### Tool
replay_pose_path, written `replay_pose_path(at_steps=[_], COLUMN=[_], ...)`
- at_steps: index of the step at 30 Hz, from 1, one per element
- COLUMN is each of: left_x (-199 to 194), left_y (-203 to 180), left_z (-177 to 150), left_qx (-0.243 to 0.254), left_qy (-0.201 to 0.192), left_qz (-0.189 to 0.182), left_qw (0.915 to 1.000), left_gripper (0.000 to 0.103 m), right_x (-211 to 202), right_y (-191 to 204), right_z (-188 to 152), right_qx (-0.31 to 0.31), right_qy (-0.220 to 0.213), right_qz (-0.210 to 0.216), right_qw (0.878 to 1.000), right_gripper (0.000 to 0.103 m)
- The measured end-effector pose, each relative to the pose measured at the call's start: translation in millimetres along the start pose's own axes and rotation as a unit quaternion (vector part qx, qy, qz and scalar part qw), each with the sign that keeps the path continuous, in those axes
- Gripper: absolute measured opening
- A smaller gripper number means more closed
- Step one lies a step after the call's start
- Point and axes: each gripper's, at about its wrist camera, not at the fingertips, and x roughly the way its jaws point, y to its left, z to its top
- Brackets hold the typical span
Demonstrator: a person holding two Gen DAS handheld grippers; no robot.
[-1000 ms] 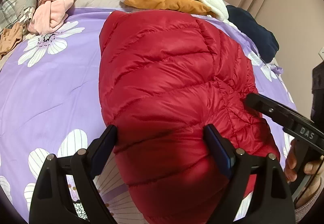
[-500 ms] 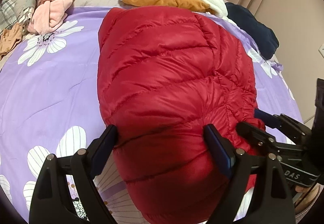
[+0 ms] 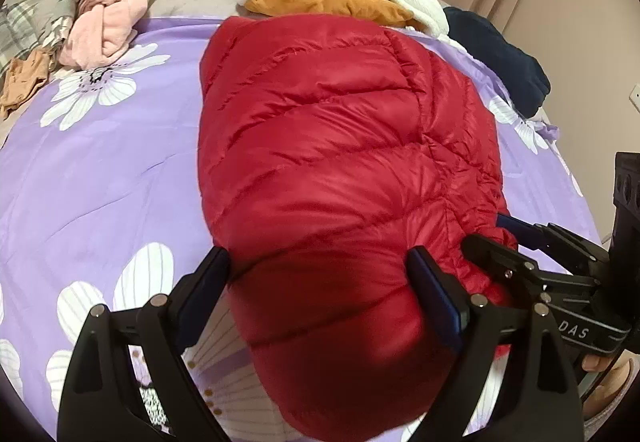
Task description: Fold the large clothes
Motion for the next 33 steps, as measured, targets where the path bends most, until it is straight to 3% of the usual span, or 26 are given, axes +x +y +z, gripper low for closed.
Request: replay_pose_path(at_steps=[11, 18, 20, 25, 33], left_x=[-52, -86, -96, -117, -149], left_y=[-8, -18, -22, -28, -38], left_z=[-19, -35, -40, -48, -61], left_qx=[0.018, 0.024, 0.027, 0.023, 0.019], left_qy=[-0.026, -0.038, -0.042, -0.054, -0.067], left_qz=[0.039, 0.041, 0.044, 0.052, 0.084], left_qw=[0.9987, 0.9982, 0.9978, 0.9969, 0.9940], left_gripper=[0.091, 0.099, 0.101, 0.103, 0.103], right_x=[-47, -82, -91, -110, -129], right_y=[0, 1, 2, 11, 27], right_z=[-9, -20, -23, -32, -42], right_qx=[0.009, 0.009, 0.009, 0.006, 0.004], right_qy=[-0.026, -0.043, -0.046, -0.055, -0.063], right_qz=[-0.008, -0.022, -0.026, -0.028, -0.030], right_qw=[1.000, 0.999, 0.999, 0.998, 0.998], right_gripper=[0.061, 0.063, 0.069, 0.071, 0.088])
